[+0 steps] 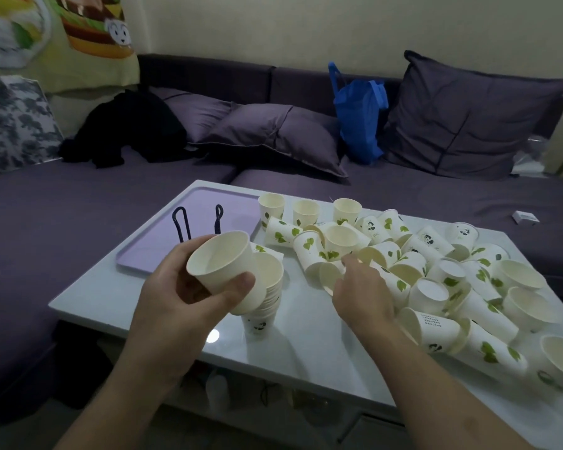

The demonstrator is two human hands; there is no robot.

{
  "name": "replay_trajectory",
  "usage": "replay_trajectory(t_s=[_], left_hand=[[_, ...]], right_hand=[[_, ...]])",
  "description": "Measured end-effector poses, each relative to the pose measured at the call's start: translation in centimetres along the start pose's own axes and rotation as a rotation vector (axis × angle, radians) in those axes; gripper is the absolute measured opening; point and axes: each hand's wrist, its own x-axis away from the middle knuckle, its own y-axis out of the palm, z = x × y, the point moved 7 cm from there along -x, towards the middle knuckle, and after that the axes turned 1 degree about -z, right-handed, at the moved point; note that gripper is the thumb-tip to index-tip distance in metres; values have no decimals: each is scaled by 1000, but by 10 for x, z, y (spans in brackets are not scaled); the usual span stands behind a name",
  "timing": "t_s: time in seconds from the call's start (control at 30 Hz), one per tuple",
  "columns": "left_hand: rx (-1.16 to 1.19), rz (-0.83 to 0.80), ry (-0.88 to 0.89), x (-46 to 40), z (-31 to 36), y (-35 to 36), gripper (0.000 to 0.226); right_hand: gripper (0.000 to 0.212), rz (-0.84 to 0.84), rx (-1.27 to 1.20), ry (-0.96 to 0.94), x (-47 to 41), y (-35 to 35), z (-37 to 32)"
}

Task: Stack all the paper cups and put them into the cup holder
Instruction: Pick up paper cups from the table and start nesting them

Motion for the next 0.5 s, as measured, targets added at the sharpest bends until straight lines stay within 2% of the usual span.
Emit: replay_trajectory(t_s=[0.17, 0.3, 0.5], left_hand=[[-11, 5, 14, -4, -2, -1, 58], [-37, 27, 47, -11, -3, 4, 69], [-102, -15, 31, -19, -12, 18, 76]], right_hand=[[35, 99, -139, -18, 6, -27, -8], [24, 162, -516, 8, 20, -54, -7], [23, 171, -870, -24, 26, -72, -8]])
